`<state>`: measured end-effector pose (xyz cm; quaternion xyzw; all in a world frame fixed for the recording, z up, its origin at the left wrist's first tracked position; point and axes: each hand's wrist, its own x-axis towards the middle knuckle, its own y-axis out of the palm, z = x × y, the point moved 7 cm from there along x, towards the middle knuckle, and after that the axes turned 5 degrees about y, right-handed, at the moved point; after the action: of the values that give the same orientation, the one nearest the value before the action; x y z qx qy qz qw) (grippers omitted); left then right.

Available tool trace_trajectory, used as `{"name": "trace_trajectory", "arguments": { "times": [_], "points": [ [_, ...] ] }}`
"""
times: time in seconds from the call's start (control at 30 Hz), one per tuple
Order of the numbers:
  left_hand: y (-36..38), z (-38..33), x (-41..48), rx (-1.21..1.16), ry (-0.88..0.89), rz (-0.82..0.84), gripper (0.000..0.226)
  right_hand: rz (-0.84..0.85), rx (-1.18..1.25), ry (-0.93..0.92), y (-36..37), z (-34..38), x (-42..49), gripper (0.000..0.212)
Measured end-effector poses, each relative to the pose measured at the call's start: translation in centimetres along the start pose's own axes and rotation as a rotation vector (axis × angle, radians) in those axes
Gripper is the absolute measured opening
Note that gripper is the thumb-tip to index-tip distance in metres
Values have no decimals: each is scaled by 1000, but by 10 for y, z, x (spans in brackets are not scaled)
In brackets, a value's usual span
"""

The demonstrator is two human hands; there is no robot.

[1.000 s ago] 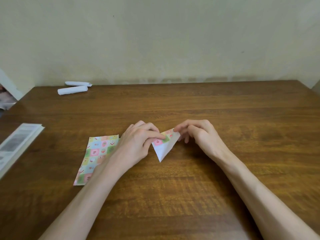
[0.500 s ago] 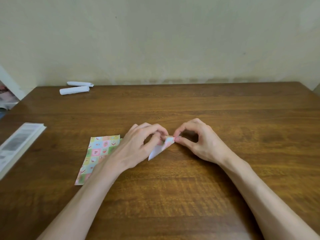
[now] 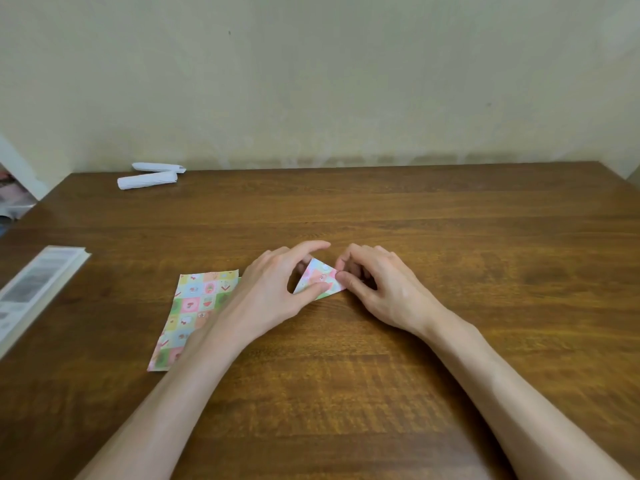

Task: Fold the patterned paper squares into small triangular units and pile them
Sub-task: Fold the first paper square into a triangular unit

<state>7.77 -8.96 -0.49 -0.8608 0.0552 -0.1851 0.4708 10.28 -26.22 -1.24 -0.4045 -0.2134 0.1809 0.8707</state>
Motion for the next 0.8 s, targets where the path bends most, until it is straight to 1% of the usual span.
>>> {"name": "trace_trajectory", "arguments": {
  "times": [0.1, 0.17, 0.33, 0.5, 0.6, 0.7, 0.8],
  "points": [
    [2, 2, 0, 9, -2, 9, 59, -18, -24, 6, 1, -1, 1, 3],
    [2, 1, 1, 29, 19, 5, 58, -25, -30, 16, 2, -1, 2, 3],
    [1, 2, 2, 49, 26, -12, 47, -40, -47, 39, 3, -2, 3, 4],
    [0, 2, 1, 44, 33, -21, 34, -39, -30, 52, 2, -3, 5, 10],
    [0, 5, 1, 58, 39, -33, 27, -42, -22, 43, 2, -2, 4, 9],
    [1, 7, 0, 87, 43, -38, 28, -40, 28, 46, 0, -4, 4, 13],
    [1, 5, 1, 130, 55, -45, 29, 1, 106, 51, -5, -9, 1, 19]
  ]
}}
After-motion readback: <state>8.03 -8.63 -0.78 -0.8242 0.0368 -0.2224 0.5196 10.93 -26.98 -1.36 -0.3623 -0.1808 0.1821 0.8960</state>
